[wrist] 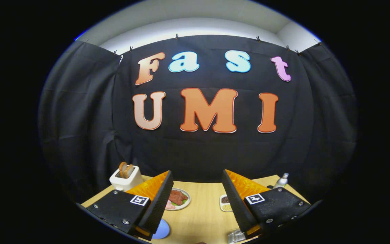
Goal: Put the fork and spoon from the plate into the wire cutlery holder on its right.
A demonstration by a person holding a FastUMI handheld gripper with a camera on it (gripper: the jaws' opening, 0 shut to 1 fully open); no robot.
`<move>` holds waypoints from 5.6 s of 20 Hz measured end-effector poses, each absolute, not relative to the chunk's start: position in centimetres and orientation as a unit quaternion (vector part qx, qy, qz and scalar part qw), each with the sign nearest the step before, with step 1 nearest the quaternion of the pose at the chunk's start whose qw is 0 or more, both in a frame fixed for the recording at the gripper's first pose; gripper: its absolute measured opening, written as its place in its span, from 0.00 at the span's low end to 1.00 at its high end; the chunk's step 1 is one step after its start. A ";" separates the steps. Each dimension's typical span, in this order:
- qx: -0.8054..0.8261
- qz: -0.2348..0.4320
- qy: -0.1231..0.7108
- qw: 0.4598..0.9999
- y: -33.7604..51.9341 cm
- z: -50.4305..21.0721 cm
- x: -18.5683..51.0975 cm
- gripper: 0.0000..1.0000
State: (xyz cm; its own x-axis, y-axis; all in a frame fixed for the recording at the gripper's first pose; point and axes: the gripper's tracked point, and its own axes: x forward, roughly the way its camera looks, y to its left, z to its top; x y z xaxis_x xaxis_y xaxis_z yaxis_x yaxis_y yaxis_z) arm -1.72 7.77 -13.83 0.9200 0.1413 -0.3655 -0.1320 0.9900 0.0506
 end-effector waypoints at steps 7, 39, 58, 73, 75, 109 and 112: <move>0.032 0.111 0.203 0.972 16.1 -14.7 -2.3 0.88; -0.025 0.145 0.784 0.603 27.4 -44.5 -24.7 0.37; -0.022 0.113 0.762 0.638 14.3 -37.4 -21.2 0.06; -0.011 0.010 0.782 0.623 -5.7 -32.1 -24.6 0.06; -0.006 0.011 0.794 0.608 -6.7 -32.4 -25.4 0.06; 0.056 0.056 0.830 0.552 -8.4 -31.9 -21.4 0.28; 0.088 0.042 0.797 0.596 -8.7 -32.0 -19.7 0.29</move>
State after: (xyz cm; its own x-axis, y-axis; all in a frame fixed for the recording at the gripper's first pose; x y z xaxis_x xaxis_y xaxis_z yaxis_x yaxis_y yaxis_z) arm -19.75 -8.72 -31.96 -0.2733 0.1901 -0.9430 0.0911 0.9810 0.1713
